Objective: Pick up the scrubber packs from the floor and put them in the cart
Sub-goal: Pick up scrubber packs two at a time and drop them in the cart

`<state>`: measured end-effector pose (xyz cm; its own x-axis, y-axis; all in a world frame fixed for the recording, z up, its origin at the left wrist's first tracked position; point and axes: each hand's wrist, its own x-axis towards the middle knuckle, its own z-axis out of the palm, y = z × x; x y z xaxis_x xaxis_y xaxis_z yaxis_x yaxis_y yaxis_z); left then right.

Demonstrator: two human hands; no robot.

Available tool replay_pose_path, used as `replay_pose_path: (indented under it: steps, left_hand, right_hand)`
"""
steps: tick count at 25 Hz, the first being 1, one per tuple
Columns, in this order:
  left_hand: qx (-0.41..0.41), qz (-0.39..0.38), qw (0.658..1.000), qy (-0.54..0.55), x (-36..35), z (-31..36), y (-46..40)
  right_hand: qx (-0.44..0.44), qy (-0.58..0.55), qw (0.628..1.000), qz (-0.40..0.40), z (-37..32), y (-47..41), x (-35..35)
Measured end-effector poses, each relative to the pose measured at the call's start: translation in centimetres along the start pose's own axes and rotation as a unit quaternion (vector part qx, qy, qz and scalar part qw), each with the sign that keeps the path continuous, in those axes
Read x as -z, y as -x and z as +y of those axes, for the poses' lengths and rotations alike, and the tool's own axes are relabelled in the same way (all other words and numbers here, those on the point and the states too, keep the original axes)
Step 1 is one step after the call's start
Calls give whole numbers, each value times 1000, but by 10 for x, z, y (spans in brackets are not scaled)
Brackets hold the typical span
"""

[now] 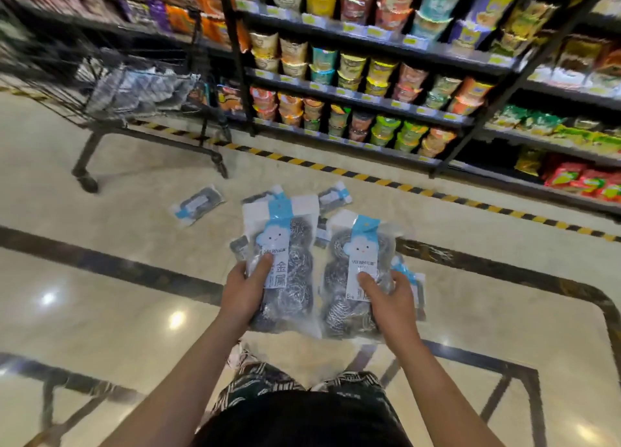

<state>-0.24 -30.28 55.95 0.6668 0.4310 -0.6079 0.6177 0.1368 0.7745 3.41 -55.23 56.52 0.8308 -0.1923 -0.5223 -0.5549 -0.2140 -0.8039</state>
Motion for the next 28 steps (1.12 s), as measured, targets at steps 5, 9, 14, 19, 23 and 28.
replay_pose_path:
  steps: [5, 9, 14, 19, 23, 28]
  left_hand:
    - [-13, 96, 994, 54, 133, 3, -38]
    - [-35, 157, 983, 91, 223, 9, -65]
    - [-54, 198, 974, 100, 301, 18, -93]
    - [-31, 231, 963, 133, 356, 30, -131]
    - [-6, 246, 961, 129, 391, 49, -176]
    - [3, 243, 966, 87, 446, 110, -273]
  right_hand:
    - [58, 69, 993, -74, -48, 16, -131]
    - [89, 87, 985, -121, -82, 31, -233]
    - [125, 87, 973, -172, -118, 43, -320]
    - [129, 93, 963, -219, -150, 34, -395]
    - [131, 102, 959, -228, -172, 10, -456]
    - [124, 95, 961, -226, -220, -41, -560]
